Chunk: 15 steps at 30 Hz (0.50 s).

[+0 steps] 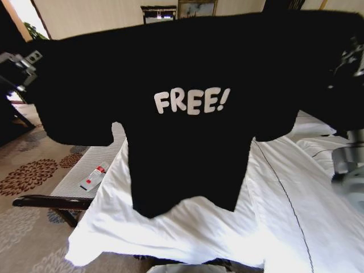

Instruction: Fold the clothes on the bed.

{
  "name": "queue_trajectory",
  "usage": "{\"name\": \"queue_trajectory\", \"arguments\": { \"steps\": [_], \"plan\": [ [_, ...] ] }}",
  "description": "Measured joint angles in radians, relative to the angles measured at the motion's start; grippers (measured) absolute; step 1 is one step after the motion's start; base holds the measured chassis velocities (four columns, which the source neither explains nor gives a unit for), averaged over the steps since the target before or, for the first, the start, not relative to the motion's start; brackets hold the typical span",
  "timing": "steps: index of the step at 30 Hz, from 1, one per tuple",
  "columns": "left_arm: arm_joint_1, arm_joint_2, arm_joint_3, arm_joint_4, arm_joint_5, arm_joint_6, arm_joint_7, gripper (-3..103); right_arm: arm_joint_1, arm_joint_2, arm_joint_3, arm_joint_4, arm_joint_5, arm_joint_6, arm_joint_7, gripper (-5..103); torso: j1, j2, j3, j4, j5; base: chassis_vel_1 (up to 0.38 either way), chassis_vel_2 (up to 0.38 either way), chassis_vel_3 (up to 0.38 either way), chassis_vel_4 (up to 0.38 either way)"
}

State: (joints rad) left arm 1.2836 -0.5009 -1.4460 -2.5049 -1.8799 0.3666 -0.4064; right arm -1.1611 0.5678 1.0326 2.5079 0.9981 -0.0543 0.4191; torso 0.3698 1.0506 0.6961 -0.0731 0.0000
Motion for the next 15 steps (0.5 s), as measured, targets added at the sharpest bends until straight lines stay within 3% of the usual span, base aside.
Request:
{"name": "queue_trajectory", "arguments": {
  "steps": [3, 4, 6, 8, 15],
  "plan": [
    [-0.060, -0.013, 0.203, 0.012, 0.144, 0.015, -0.006, 2, -0.004, 0.042, -0.071, -0.010, -0.026, -0.009, -0.056, 0, 0.000, 0.000, 0.000, -0.0001, 0.0001, 0.000, 0.000, 0.000, 0.000],
    [-0.060, -0.013, 0.203, 0.012, 0.144, 0.015, -0.006, 2, -0.004, 0.042, -0.071, -0.010, -0.026, -0.009, -0.056, 0, 0.000, 0.000, 0.000, -0.0001, 0.0001, 0.000, 0.000, 0.000, 0.000],
    [-0.106, -0.016, 0.306, 0.059, 0.195, 0.019, -0.006, 2, 0.022, 0.048, -0.129, -0.096, -0.052, 0.021, -0.137, 0, 0.000, 0.000, 0.000, -0.0005, 0.0000, 0.000, 0.000, 0.000, 0.000],
    [-0.131, -0.013, 0.346, 0.094, 0.201, 0.021, -0.005, 2, 0.055, 0.048, -0.179, -0.167, -0.077, 0.056, -0.186, 0, 0.000, 0.000, 0.000, 0.0000, 0.0002, 0.000, 0.000, 0.000, 0.000],
    [-0.184, 0.017, 0.369, 0.170, 0.186, 0.020, 0.007, 2, 0.146, 0.048, -0.298, -0.231, -0.089, 0.079, -0.218, 0, 0.000, 0.000, 0.000, 0.0000, 0.0000, 0.000, 0.000, 0.000, 0.000]
  ]
}}
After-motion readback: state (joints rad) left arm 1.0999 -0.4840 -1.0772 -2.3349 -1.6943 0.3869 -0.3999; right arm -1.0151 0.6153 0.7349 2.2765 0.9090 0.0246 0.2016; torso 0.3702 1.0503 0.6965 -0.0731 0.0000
